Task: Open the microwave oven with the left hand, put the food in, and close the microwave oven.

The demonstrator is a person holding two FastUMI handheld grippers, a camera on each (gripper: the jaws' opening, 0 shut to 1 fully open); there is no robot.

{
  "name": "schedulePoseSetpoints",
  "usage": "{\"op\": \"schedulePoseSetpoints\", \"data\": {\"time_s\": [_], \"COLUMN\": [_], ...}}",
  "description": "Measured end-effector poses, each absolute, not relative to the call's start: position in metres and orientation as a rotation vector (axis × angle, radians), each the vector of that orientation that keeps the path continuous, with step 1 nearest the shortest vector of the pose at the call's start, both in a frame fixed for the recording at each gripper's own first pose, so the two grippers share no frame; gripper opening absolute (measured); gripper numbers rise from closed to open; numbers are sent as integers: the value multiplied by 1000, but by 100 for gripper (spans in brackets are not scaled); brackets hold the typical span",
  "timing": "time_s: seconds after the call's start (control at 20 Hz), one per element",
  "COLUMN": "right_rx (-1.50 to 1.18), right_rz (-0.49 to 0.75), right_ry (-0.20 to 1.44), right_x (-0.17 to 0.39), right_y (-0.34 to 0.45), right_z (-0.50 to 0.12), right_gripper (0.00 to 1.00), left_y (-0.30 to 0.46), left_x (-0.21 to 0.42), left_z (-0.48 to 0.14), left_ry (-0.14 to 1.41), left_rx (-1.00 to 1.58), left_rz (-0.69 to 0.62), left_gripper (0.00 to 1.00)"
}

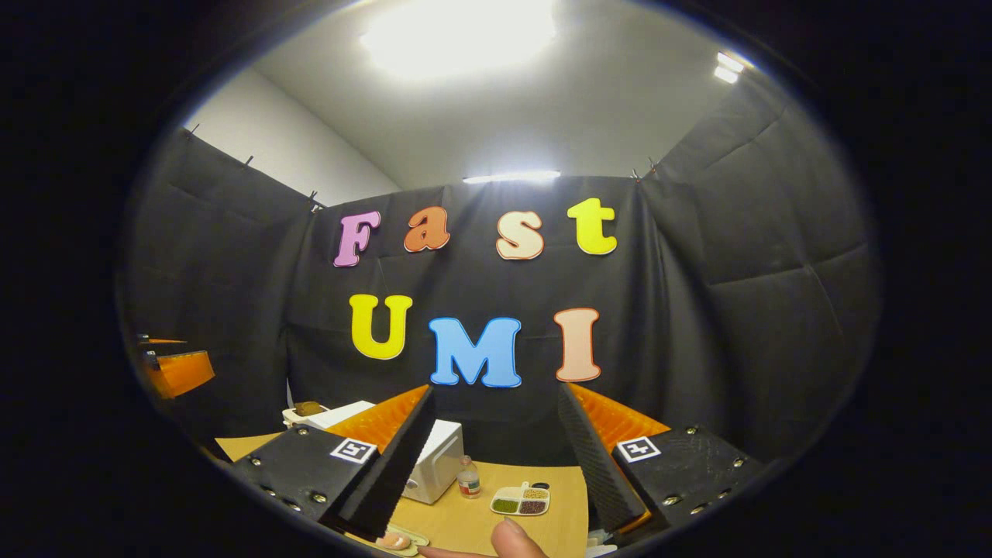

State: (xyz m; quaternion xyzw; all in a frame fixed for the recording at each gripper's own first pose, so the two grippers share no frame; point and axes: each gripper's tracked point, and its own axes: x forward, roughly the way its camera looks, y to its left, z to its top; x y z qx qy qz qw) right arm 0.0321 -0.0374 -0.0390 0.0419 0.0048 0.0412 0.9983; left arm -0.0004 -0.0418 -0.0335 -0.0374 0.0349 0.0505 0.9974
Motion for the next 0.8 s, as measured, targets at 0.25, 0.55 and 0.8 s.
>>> {"op": "schedulePoseSetpoints", "data": {"time_s": [0.25,0.55,0.8], "right_rx": [94,29,1], "right_rz": [28,-128,-234], "right_ry": [63,167,245], "right_x": [33,52,73], "right_y": [-48,-62,-39], "right_z": [-63,-91,-101], "right_gripper": [96,97,97], "left_y": [-42,-41,-22], "left_x": [30,104,165], "left_z": [-97,-227,-320], "left_ry": [162,338,437], "left_rx": [-64,-93,-75], "left_rz": [60,-46,-132], "left_gripper": [94,99,94]}}
